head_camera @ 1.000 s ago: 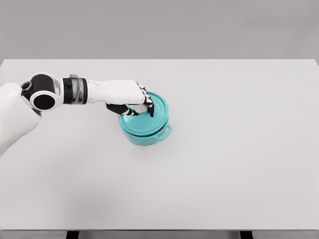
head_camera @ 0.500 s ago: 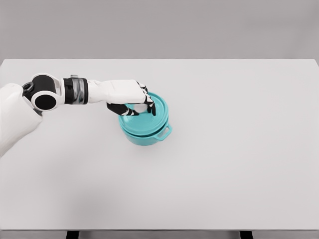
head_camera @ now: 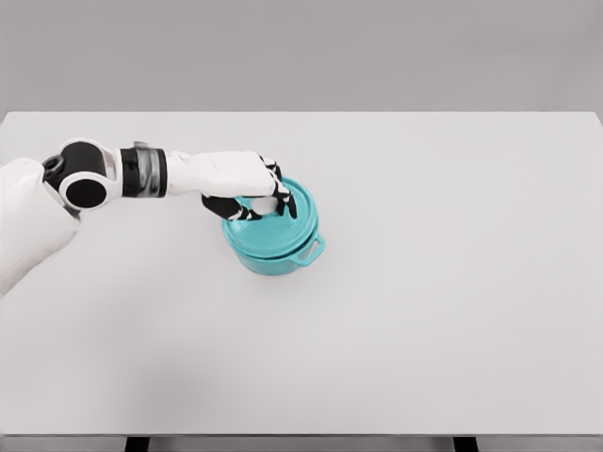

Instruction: Cover the pot with left arm

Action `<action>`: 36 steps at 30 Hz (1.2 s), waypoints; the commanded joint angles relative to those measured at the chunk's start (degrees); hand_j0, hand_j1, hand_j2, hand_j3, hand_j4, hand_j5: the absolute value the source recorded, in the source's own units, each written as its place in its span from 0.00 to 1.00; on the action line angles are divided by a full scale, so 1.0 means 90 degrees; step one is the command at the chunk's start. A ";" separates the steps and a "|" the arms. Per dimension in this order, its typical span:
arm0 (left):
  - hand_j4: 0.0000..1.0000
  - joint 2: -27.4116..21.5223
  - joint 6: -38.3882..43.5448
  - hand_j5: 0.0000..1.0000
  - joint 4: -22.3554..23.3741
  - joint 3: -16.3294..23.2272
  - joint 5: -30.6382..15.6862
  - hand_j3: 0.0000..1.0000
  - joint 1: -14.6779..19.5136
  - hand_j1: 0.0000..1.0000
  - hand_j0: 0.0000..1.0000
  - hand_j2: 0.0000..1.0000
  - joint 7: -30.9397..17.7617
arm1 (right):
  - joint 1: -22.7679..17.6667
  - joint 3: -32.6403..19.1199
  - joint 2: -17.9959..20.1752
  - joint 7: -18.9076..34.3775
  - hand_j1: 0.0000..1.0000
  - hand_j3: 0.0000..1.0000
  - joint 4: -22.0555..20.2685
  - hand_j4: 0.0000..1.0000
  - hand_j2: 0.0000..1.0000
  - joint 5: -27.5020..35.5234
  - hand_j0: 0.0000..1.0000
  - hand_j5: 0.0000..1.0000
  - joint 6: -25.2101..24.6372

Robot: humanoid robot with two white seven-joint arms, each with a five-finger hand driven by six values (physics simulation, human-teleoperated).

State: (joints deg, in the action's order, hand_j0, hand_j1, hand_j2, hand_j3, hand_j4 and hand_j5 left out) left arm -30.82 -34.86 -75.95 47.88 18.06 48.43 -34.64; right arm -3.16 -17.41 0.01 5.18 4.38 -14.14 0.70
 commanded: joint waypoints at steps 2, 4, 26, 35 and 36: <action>0.60 -0.0003 -0.0016 0.60 0.0001 0.0002 0.0044 0.60 0.0010 0.60 0.60 0.60 -0.0040 | 0.0000 0.0001 -0.0001 0.0001 1.00 1.00 0.0002 1.00 1.00 -0.0001 1.00 1.00 0.0000; 0.58 -0.0003 -0.0016 0.58 0.0001 0.0002 0.0044 0.58 0.0010 0.58 0.58 0.58 -0.0040 | 0.0000 0.0001 -0.0001 0.0001 1.00 1.00 0.0002 1.00 1.00 -0.0001 1.00 1.00 0.0000; 0.68 0.0036 -0.0016 0.68 0.0001 -0.0008 0.0044 0.68 0.0010 0.68 0.68 0.68 -0.0040 | 0.0000 0.0001 -0.0001 0.0001 1.00 1.00 0.0002 1.00 1.00 -0.0001 1.00 1.00 0.0000; 0.45 0.0036 -0.0016 0.45 0.0001 -0.0017 0.0034 0.45 0.0010 0.45 0.45 0.45 -0.0040 | 0.0000 0.0001 -0.0001 0.0001 1.00 1.00 0.0002 1.00 1.00 -0.0001 1.00 1.00 0.0000; 0.45 0.0036 -0.0016 0.45 0.0001 -0.0017 0.0034 0.45 0.0010 0.45 0.45 0.45 -0.0040 | 0.0000 0.0001 -0.0001 0.0001 1.00 1.00 0.0002 1.00 1.00 -0.0001 1.00 1.00 0.0000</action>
State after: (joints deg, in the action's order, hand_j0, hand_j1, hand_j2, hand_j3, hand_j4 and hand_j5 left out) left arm -30.47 -35.17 -75.93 47.78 18.72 48.52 -34.97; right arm -3.16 -17.41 0.01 5.18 4.38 -14.14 0.70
